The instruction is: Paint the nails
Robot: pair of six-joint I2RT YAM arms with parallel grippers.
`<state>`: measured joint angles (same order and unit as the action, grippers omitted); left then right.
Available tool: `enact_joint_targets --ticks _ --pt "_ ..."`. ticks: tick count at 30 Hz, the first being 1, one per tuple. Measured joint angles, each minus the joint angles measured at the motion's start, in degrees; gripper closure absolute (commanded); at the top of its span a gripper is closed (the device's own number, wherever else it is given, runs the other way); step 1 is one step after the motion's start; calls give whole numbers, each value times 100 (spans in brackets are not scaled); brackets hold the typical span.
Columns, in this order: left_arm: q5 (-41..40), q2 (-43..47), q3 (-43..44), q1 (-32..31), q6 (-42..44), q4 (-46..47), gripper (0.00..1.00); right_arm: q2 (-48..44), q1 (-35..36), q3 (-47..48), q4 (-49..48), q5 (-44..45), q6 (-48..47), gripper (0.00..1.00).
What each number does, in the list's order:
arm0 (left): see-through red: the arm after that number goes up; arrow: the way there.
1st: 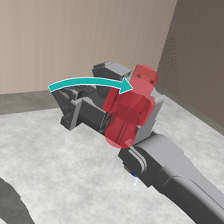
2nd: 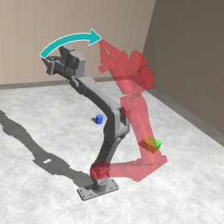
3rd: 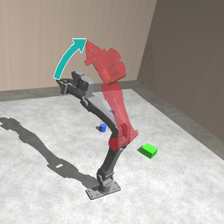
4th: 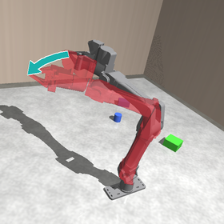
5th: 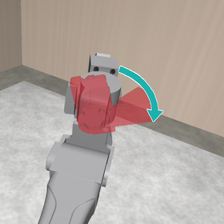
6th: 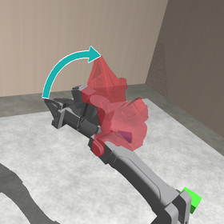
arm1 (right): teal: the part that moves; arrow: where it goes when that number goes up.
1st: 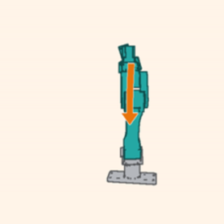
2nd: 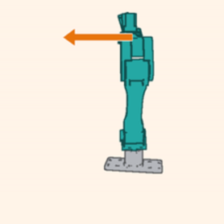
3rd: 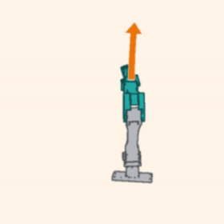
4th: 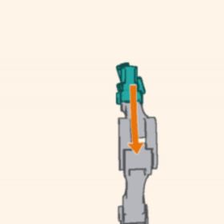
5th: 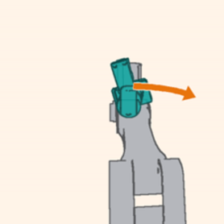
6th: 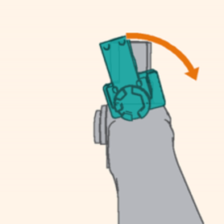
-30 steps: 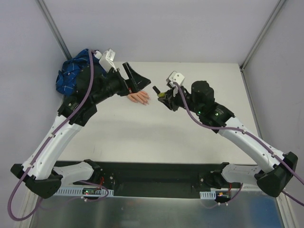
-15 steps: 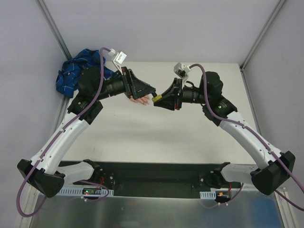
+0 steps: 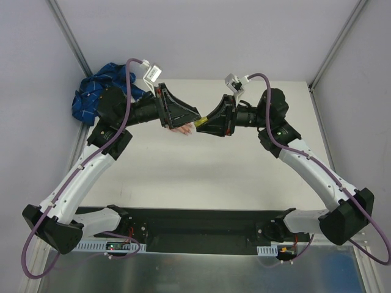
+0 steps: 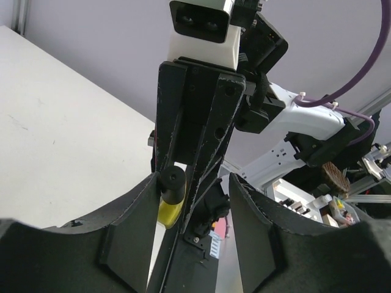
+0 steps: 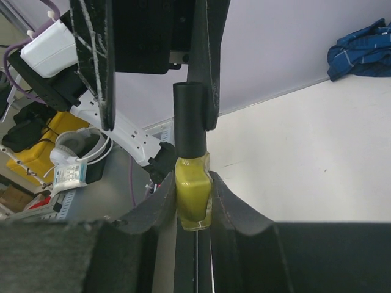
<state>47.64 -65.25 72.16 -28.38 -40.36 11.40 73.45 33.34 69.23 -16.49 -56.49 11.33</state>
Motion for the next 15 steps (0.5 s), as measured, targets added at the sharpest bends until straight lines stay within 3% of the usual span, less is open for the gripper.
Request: enact_joint_targets --ticks 3,7,12,15 --pt "15 -2 0 0 -13 15 65 22 0 0 -122 -66 105 100" --pt "-9 -20 0 28 39 -20 100 22 0 0 -249 -160 210 100" --pt "-258 -39 13 35 144 -175 100 4 24 -11 -87 175 63 100" --pt "-785 -37 44 -7 310 -588 100 -219 470 15 782 1596 -925 100"
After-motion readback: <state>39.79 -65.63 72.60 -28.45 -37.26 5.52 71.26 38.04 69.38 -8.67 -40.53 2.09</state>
